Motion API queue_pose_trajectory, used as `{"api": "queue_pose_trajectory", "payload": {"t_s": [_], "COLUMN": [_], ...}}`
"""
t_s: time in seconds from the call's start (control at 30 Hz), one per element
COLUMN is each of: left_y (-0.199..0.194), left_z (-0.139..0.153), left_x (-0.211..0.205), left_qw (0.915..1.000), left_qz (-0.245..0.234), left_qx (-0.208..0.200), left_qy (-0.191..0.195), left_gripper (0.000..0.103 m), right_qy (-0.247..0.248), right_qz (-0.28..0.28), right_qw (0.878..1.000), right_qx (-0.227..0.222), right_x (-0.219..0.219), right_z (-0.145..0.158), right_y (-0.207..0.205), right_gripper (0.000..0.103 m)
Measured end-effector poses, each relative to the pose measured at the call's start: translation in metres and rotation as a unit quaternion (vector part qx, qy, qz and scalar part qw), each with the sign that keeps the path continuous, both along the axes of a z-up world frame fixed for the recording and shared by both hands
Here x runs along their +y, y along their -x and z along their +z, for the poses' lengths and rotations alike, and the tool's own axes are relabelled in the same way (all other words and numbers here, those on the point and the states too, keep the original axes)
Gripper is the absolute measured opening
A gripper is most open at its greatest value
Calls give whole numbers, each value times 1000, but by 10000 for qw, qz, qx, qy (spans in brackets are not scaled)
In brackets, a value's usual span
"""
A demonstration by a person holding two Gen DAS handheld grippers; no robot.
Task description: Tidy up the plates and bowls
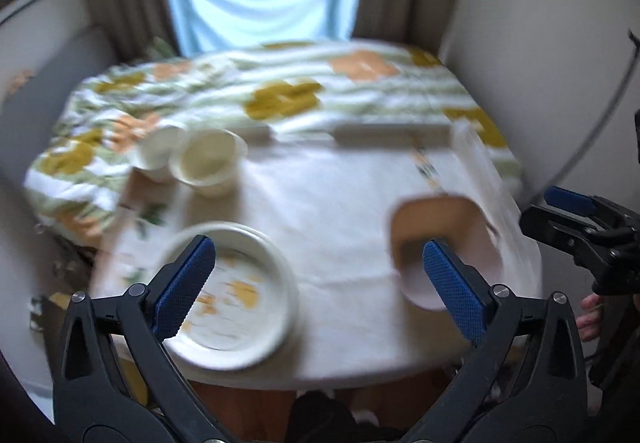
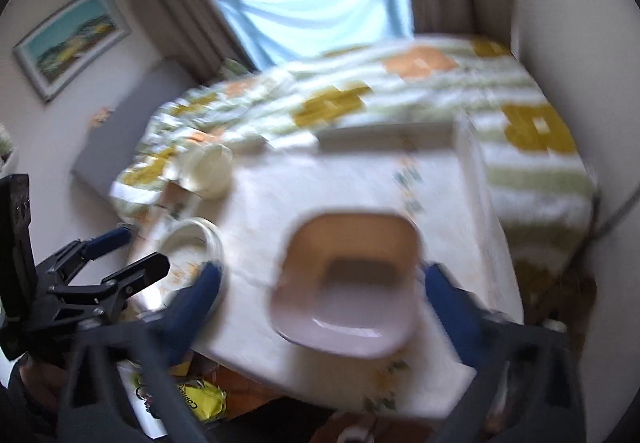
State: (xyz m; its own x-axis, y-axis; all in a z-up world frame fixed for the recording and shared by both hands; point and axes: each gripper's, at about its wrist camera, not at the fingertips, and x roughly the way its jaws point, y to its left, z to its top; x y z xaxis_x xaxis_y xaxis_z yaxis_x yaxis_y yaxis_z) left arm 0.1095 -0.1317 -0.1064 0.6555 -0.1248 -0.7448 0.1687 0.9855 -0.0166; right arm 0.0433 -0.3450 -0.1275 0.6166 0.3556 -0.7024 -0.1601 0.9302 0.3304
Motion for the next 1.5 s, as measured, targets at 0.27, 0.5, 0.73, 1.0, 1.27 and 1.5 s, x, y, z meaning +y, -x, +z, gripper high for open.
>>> {"api": "queue_pose_trajectory", "payload": {"t_s": [0.27,0.5,0.73,1.0,1.27,1.5], "left_y": [-28,-88,-175,-253,-281,-292], "left_z": [16,2,-51,-139,-177,-187], "left_x": [96,165,208,210,198,195], "left_qw": [9965,9917,9853,9721,9639,9616], "left_qz": [769,1127,1036,598,308,231], "left_qx": [57,413,1159,2113,2505,2588], "left_qy": [309,459,706,827,849,887], "left_gripper": [103,103,103,78,45,14], "right_qy": [285,250,150,170,180,137], "right_qz": [564,639,549,444,426,477], "right_qw": [9976,9976,9958,9834,9727,9702], "right_qx": [-265,44,710,1750,2276,2372], "right_x": [66,119,171,213,232,242], "right_z": [33,18,-23,-95,-135,-148], "right_y": [-40,-105,-181,-248,-272,-283], "right_gripper": [103,103,103,69,52,21]}}
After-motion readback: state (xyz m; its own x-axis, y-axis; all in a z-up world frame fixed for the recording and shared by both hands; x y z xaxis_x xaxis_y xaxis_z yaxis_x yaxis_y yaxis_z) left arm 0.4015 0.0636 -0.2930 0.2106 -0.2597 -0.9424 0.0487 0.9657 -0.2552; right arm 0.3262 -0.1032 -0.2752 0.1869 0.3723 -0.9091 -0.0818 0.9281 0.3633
